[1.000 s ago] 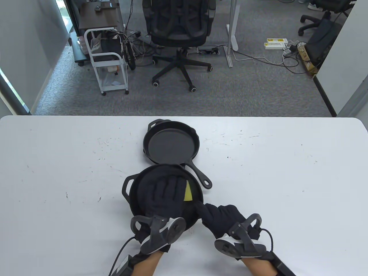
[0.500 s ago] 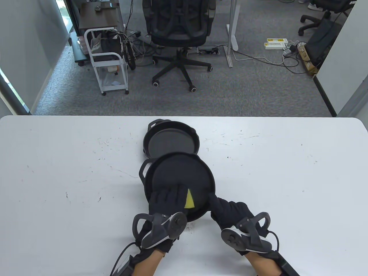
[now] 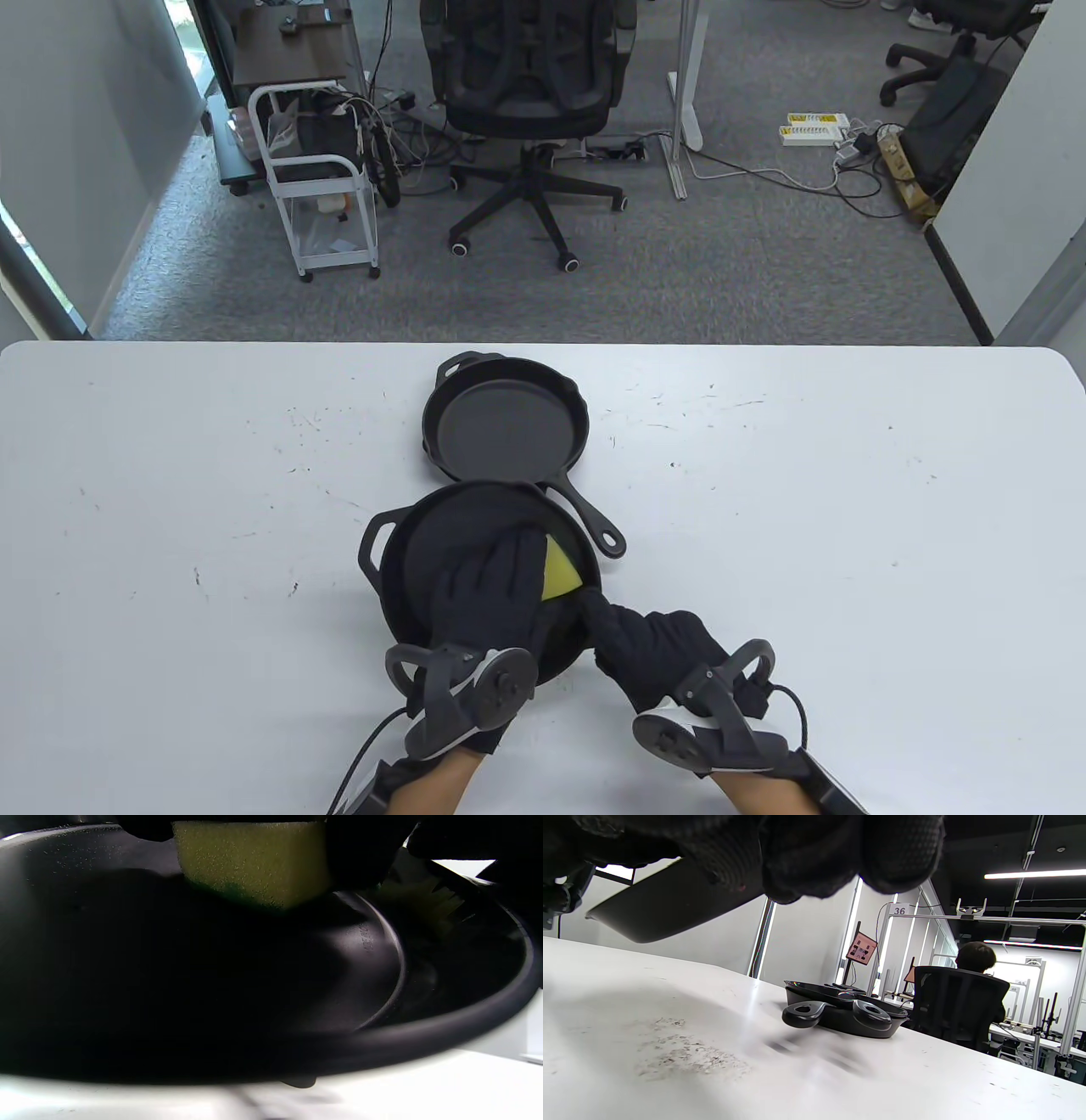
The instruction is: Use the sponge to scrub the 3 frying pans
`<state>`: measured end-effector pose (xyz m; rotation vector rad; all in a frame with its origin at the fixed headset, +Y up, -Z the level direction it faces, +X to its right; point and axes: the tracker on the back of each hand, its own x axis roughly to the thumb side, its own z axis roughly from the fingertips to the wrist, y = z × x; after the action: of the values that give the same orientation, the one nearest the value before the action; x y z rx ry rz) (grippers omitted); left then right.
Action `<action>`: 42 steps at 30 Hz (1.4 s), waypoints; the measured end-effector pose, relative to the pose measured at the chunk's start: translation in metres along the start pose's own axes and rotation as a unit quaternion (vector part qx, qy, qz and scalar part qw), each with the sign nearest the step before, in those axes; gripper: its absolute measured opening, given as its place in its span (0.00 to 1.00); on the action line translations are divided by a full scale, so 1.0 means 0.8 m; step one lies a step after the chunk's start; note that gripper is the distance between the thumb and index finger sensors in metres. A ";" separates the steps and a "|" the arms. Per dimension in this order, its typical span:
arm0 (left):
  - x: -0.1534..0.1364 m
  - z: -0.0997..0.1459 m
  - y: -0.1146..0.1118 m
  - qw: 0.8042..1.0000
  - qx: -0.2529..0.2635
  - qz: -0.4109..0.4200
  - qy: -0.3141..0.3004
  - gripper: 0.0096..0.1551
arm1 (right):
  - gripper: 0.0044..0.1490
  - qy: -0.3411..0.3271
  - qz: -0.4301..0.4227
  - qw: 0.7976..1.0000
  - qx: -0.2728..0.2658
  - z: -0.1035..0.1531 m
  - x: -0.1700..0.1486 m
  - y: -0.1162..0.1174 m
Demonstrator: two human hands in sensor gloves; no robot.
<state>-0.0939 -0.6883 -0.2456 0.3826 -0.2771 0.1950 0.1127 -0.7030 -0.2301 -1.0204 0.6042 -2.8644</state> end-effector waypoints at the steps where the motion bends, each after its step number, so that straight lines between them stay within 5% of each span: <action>1: 0.001 0.001 0.001 1.000 0.008 0.000 -0.002 0.45 | 0.50 0.002 0.003 1.000 0.004 0.000 -0.001 0.000; 5: -0.007 0.001 0.009 0.997 0.048 -0.059 0.022 0.45 | 0.51 -0.008 0.013 1.000 0.017 0.003 -0.003 0.003; 7: -0.017 -0.003 0.006 0.990 0.008 -0.130 0.060 0.44 | 0.50 0.001 -0.001 1.000 0.008 0.004 -0.008 0.000; 11: -0.033 -0.009 0.002 0.987 -0.041 -0.119 0.100 0.45 | 0.50 0.046 0.011 0.999 -0.001 0.007 -0.020 -0.006; 16: -0.011 -0.013 -0.015 0.981 -0.156 -0.103 0.043 0.44 | 0.50 0.087 0.024 0.996 0.004 0.009 -0.028 -0.001; 20: 0.019 -0.007 -0.023 0.986 -0.107 -0.090 -0.096 0.46 | 0.50 0.067 0.003 0.998 0.006 0.008 -0.027 0.001; 22: 0.031 -0.002 -0.018 0.984 -0.060 -0.121 -0.116 0.45 | 0.50 0.039 -0.001 0.999 0.006 0.006 -0.018 0.001; 28: -0.008 -0.005 0.003 0.991 -0.005 -0.133 -0.009 0.45 | 0.51 -0.010 0.012 1.000 0.003 0.004 0.002 -0.003; 34: -0.045 -0.012 -0.002 0.985 -0.065 -0.140 0.078 0.46 | 0.51 0.032 0.010 0.999 0.012 0.004 -0.012 0.001; 39: -0.019 -0.015 -0.020 0.979 -0.162 -0.119 0.032 0.46 | 0.51 0.093 0.013 0.996 0.006 0.009 -0.032 0.003; 42: 0.004 -0.011 -0.027 0.981 -0.159 -0.107 -0.040 0.46 | 0.51 0.097 0.006 0.995 -0.004 0.010 -0.034 0.003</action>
<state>-0.0839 -0.7043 -0.2596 0.1020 -0.3387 -0.0773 0.1384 -0.7036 -0.2416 -0.7403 0.6317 -2.9745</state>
